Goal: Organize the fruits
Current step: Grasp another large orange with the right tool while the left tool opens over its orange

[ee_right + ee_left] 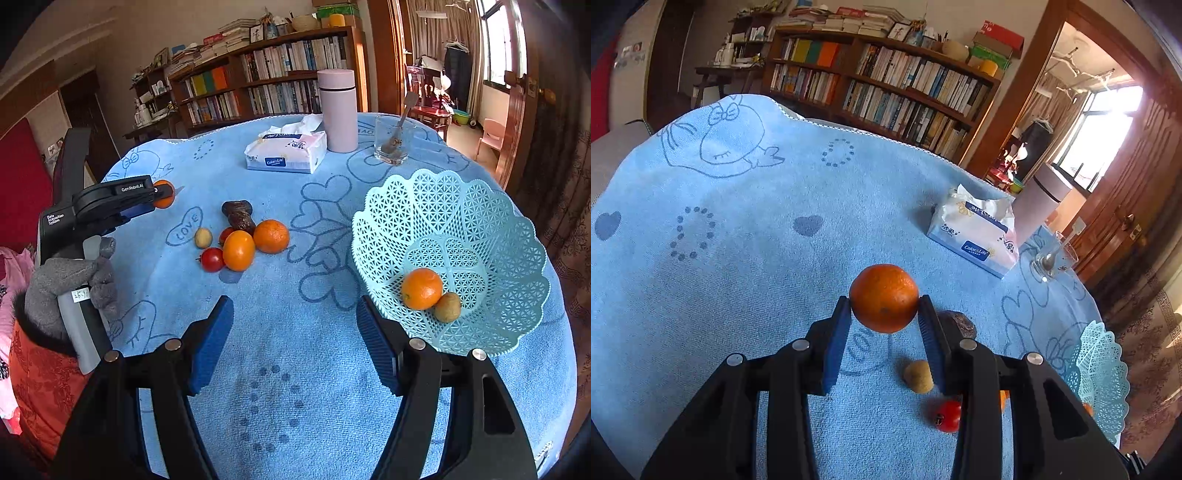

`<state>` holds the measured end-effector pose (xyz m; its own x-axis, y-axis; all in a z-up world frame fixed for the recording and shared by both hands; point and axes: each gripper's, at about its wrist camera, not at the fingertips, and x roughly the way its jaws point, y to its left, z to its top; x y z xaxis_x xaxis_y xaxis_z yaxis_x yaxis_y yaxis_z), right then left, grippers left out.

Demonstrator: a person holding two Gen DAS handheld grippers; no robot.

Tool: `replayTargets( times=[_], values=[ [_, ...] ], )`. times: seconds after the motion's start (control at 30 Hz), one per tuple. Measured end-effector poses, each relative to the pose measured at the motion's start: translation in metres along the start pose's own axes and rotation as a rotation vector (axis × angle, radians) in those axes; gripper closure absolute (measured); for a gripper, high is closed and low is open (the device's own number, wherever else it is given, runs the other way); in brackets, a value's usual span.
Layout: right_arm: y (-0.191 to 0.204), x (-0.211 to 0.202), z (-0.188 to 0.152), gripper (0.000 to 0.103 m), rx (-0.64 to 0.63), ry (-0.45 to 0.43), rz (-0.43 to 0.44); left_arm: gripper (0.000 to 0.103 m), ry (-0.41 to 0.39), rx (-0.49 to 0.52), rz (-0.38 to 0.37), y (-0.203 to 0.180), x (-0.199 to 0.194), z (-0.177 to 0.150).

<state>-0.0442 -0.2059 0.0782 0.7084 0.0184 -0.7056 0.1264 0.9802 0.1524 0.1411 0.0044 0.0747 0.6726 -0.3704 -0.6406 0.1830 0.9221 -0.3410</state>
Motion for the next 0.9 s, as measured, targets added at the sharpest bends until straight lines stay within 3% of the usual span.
replayTargets(
  times=[0.27, 0.47, 0.73, 0.9],
  values=[
    [0.029, 0.066, 0.022, 0.034, 0.055, 0.116, 0.1, 0.065, -0.022, -0.033, 0.021, 0.011, -0.002, 0.001],
    [0.034, 0.099, 0.037, 0.041, 0.106, 0.16, 0.121, 0.065, -0.052, -0.035, 0.027, 0.013, -0.008, 0.004],
    [0.033, 0.129, 0.049, 0.05, 0.15, 0.191, 0.12, 0.064, -0.012, -0.078, 0.032, 0.03, 0.002, 0.004],
    [0.03, 0.137, 0.052, 0.053, 0.168, 0.19, 0.132, 0.044, 0.033, -0.079, 0.024, 0.034, 0.008, 0.003]
  ],
)
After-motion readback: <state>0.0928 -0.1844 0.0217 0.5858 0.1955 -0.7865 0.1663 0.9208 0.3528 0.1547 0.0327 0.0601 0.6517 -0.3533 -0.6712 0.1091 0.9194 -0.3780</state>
